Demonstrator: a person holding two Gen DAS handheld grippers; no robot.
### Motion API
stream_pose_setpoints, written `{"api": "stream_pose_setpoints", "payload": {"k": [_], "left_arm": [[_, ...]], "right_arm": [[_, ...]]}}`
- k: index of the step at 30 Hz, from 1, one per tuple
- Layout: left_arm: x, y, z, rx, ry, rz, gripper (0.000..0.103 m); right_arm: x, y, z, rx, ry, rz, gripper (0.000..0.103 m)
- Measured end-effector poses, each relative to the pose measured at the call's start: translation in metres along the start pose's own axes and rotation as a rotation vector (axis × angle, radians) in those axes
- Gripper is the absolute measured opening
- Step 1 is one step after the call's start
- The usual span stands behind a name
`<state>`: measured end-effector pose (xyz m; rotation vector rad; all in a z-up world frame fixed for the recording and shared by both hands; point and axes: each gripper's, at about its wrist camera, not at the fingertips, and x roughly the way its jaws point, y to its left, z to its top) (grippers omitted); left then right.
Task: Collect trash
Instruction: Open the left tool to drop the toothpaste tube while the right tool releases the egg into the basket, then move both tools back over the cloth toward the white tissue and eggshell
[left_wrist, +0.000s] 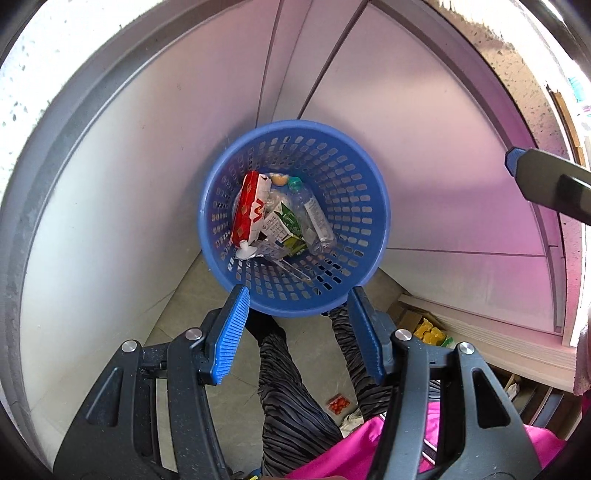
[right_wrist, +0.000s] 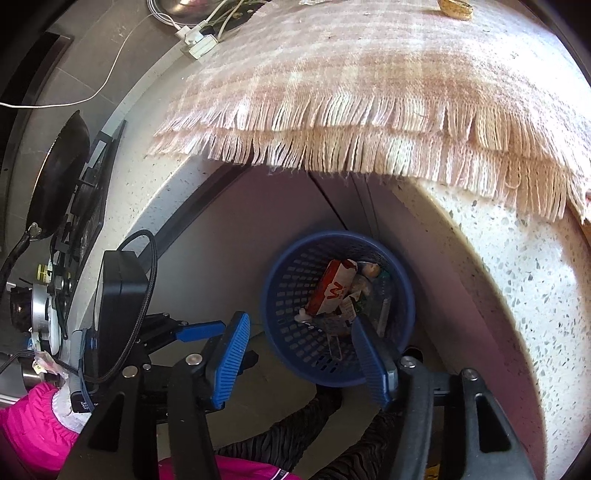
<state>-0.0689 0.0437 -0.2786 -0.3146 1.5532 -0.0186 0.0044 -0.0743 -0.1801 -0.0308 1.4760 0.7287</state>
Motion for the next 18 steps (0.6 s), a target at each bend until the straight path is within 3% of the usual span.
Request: {"api": "stream_pose_setpoints", "payload": {"k": [9, 18], "left_arm": [[-0.028, -0.003, 0.003, 0.016, -0.045, 0.014, 0.057], [-0.076, -0.01, 0.013, -0.002, -0.142, -0.006, 0.057]], "right_arm": [[-0.026, 0.001, 0.003, -0.018, -0.023, 0.028, 0.061], [-0.071, -0.001, 0.013, -0.051, -0.081, 0.068, 0.065]]}}
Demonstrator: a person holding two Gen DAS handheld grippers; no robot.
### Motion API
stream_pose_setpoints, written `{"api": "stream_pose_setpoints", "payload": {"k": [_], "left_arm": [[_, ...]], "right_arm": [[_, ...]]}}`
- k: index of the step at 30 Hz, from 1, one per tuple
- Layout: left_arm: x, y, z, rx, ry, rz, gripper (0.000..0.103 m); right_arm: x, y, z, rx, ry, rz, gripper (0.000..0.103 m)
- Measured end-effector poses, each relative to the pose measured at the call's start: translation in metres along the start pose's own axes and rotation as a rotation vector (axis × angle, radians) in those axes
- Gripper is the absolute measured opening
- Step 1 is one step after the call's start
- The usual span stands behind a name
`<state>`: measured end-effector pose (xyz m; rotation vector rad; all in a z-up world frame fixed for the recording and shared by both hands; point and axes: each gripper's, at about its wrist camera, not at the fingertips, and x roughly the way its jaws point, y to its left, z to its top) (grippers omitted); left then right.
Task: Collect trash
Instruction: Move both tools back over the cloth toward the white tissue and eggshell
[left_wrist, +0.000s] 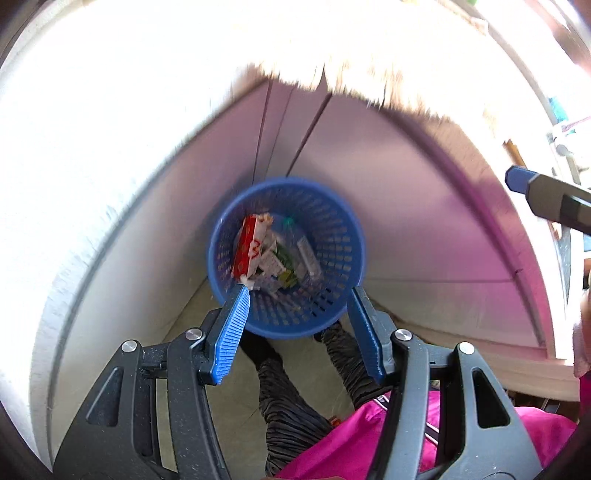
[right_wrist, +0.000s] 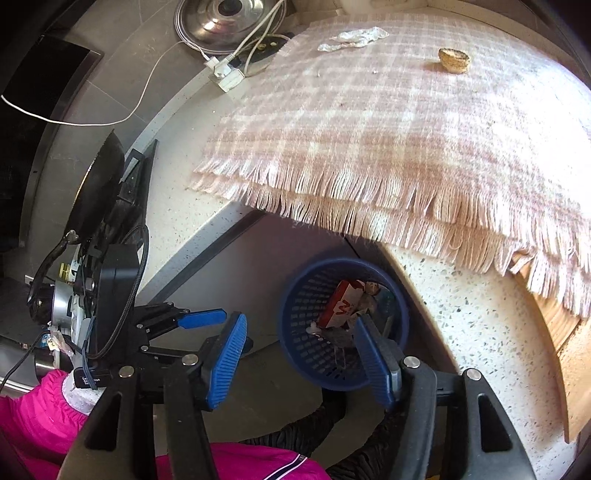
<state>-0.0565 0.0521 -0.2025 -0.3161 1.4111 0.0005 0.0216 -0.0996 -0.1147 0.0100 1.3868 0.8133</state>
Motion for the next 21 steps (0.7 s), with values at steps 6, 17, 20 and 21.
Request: {"api": "stream_pose_setpoints", "payload": {"k": [6, 17, 20, 21], "left_arm": [[-0.035, -0.01, 0.025, -0.028, -0.101, -0.019, 0.057], [-0.069, -0.027, 0.102, -0.073, -0.262, 0.008, 0.057], [-0.069, -0.031, 0.126, -0.084, -0.289, 0.017, 0.065], [-0.066, -0.034, 0.133, -0.085, -0.301, 0.023, 0.066]], "right_arm": [[-0.035, -0.007, 0.019, -0.049, -0.059, -0.003, 0.069], [-0.082, -0.049, 0.076, -0.091, -0.166, -0.072, 0.085], [-0.087, -0.066, 0.092, -0.098, -0.177, -0.09, 0.085], [-0.087, -0.071, 0.098, -0.101, -0.18, -0.101, 0.085]]}}
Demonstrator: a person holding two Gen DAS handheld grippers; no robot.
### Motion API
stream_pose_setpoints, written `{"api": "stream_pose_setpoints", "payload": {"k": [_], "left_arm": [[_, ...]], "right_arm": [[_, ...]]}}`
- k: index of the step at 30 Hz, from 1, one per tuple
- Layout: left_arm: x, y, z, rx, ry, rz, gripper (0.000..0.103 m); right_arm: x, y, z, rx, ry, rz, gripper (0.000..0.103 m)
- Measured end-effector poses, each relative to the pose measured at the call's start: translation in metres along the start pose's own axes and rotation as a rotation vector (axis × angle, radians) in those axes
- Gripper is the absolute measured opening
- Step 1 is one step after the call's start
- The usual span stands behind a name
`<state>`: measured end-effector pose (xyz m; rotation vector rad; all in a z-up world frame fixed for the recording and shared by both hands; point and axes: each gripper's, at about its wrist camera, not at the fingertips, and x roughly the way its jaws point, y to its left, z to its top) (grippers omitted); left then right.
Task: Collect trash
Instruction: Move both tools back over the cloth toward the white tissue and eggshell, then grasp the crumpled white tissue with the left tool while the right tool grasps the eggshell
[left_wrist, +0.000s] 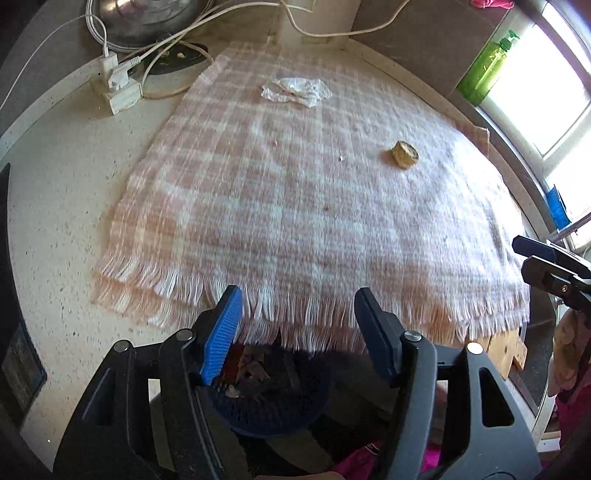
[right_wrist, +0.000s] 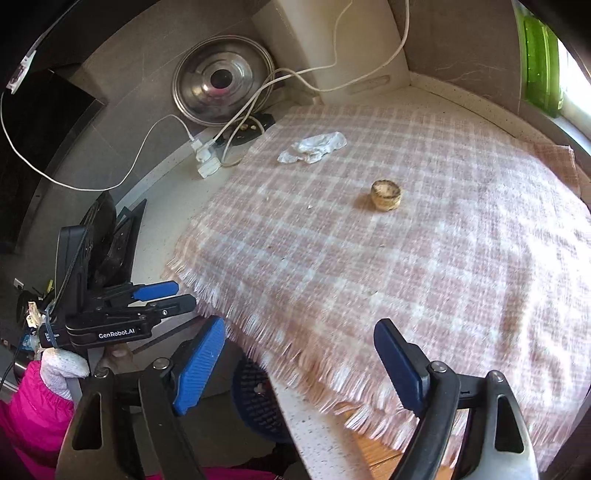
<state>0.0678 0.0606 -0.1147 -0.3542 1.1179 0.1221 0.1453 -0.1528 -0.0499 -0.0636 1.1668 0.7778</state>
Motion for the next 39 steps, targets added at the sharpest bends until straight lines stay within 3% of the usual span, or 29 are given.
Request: {"api": "stream_pose_setpoints", "payload": {"k": [10, 17, 30, 39], "left_arm": [[0.027, -0.023, 0.081, -0.006, -0.064, 0.036, 0.069], [0.057, -0.021, 0.131, -0.078, -0.051, 0.014, 0.071], [0.11, 0.003, 0.2, -0.209, -0.01, 0.019, 0.071], [0.134, 0.012, 0.236, -0.232, -0.003, 0.066, 0.071]], "right_arm": [[0.017, -0.045, 0.044, -0.061, -0.012, -0.071, 0.088], [0.041, -0.059, 0.067, -0.093, 0.007, -0.075, 0.088], [0.078, -0.076, 0.097, -0.099, 0.03, -0.046, 0.088], [0.099, -0.084, 0.109, -0.089, 0.043, -0.022, 0.088]]}}
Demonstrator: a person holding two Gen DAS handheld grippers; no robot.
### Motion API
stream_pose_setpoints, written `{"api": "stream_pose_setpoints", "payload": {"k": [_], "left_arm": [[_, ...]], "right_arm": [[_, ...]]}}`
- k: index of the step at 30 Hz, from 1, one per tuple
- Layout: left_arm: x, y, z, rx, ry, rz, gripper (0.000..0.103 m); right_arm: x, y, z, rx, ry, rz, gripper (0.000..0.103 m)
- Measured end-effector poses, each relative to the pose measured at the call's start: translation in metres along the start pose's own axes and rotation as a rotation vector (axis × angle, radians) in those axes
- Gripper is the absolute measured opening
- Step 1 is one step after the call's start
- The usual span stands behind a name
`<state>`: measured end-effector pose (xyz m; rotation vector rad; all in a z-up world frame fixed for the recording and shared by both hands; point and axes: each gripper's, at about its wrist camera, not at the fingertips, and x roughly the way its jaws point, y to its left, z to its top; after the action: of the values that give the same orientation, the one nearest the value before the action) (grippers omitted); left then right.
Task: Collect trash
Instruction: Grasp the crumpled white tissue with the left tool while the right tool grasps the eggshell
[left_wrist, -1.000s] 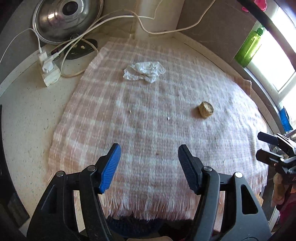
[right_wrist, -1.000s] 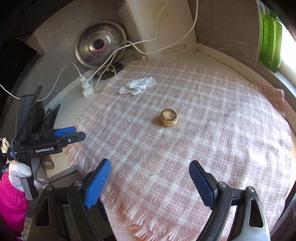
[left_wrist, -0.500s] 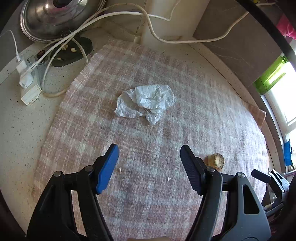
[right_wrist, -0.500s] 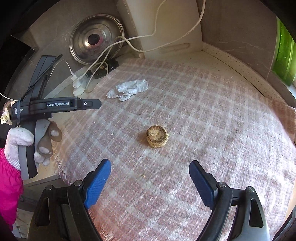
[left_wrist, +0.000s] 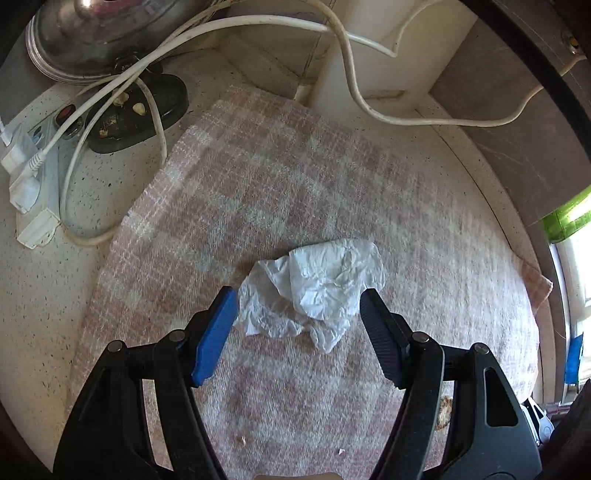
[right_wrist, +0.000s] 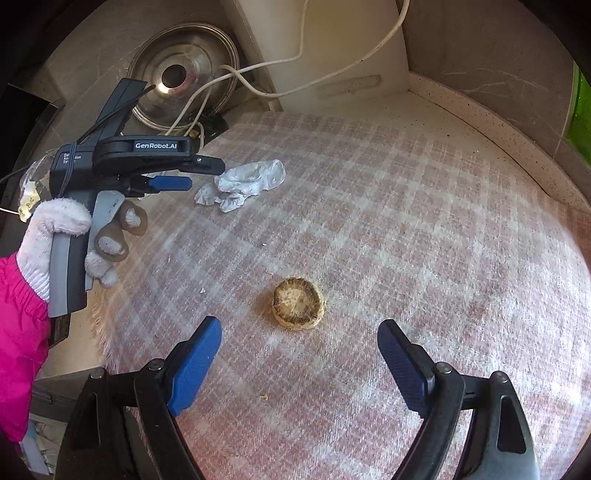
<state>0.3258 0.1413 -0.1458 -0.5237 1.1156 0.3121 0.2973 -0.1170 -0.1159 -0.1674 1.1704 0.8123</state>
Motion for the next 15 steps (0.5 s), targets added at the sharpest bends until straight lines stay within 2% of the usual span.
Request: {"api": "stream_pose_setpoints", "payload": {"k": [11, 12, 15], "left_arm": [[0.028, -0.007, 0.01, 0.063, 0.037, 0.061, 0.071], [0.03, -0.007, 0.01, 0.065, 0.038, 0.057, 0.069], [0.036, -0.008, 0.009, 0.074, 0.042, 0.065, 0.053]], "right_arm": [[0.017, 0.005, 0.006, -0.033, 0.014, 0.0, 0.086], [0.018, 0.005, 0.006, -0.035, 0.016, -0.002, 0.086], [0.023, 0.006, 0.007, -0.04, 0.021, -0.006, 0.085]]}}
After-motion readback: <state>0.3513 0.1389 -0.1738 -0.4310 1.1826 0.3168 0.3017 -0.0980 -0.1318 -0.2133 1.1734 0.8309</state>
